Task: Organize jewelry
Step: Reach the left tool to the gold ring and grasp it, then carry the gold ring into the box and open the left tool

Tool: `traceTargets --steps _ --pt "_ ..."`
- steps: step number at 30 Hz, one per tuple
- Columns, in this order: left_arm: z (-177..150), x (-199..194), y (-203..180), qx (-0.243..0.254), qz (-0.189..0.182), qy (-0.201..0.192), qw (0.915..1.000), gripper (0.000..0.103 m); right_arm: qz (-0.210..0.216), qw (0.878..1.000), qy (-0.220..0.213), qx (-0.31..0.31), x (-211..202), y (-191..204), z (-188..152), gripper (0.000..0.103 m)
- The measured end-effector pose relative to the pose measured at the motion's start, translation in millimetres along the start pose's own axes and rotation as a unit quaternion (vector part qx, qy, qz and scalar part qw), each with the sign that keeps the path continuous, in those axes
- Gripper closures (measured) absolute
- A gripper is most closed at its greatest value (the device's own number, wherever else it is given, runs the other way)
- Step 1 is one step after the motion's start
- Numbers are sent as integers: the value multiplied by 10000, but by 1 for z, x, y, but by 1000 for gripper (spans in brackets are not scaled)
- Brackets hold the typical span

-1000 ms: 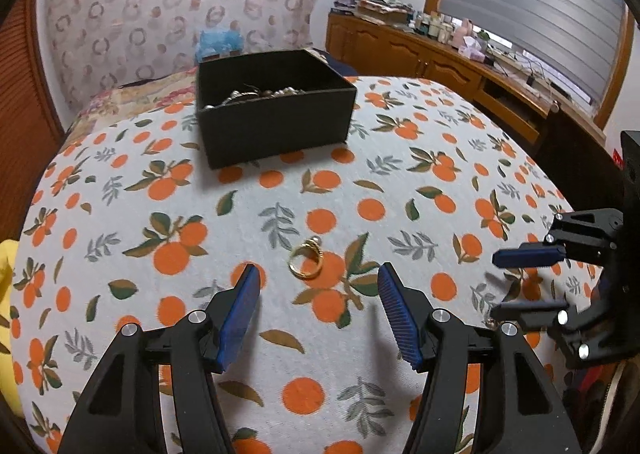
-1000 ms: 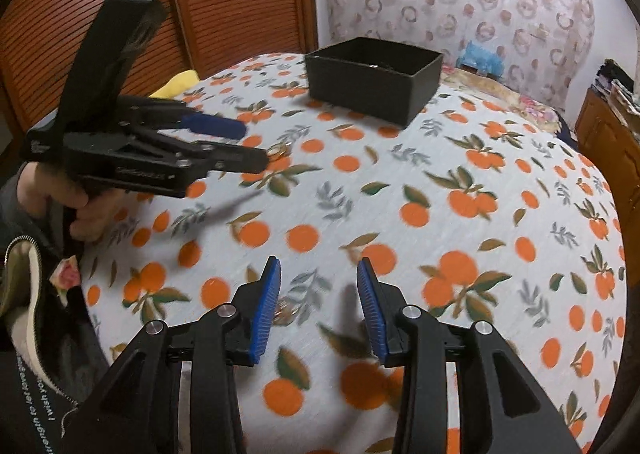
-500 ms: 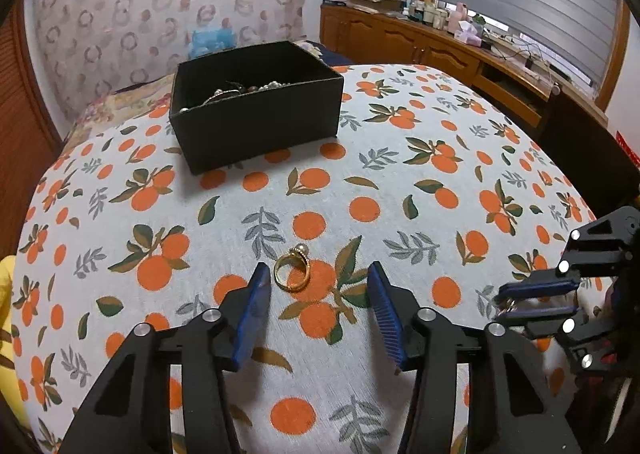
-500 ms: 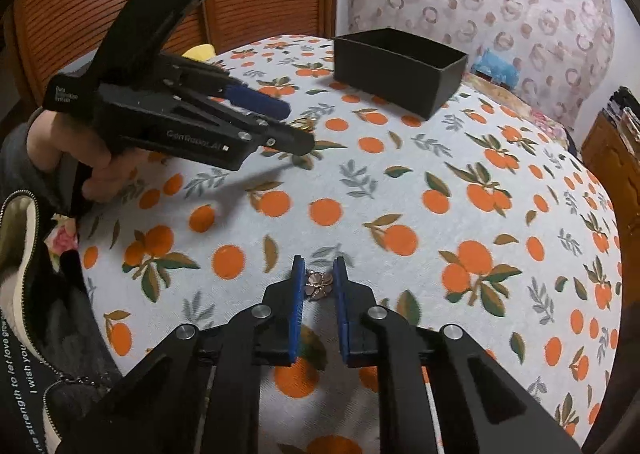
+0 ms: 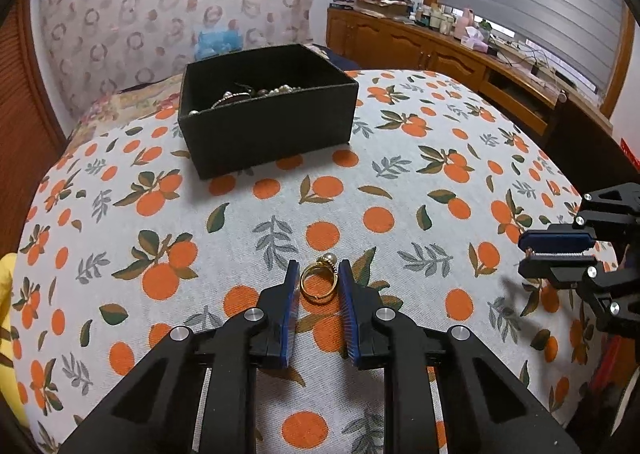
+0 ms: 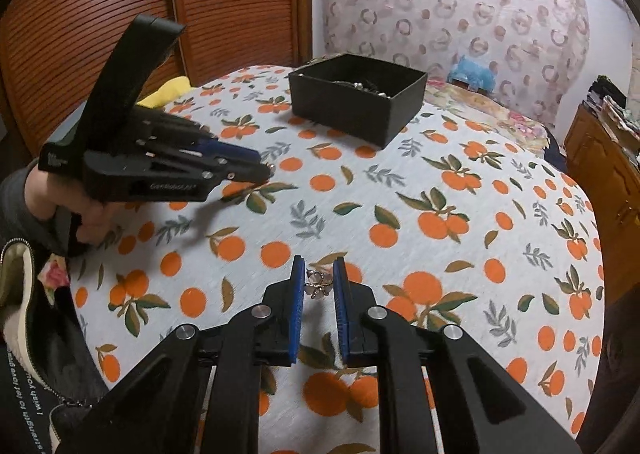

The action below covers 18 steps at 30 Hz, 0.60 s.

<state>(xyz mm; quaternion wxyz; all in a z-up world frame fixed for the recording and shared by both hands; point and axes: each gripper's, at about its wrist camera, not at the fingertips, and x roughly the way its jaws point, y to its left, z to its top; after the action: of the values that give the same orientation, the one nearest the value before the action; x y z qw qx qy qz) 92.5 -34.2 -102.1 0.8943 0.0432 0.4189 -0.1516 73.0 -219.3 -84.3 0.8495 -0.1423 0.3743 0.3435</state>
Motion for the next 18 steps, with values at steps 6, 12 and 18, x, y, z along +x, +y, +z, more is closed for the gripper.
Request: traceTargets --steps 6,12,18 --pt "4 -7 5 -74 18 -177 9998 85 -71 9998 -152 51 3 -8 10 87" --pt "18 -12 11 -129 44 -362 9993 85 -131 9990 -420 119 13 -20 43 87" --pt "42 -17 19 -136 139 -589 9981 85 -127 9974 -679 192 33 -33 97 87"
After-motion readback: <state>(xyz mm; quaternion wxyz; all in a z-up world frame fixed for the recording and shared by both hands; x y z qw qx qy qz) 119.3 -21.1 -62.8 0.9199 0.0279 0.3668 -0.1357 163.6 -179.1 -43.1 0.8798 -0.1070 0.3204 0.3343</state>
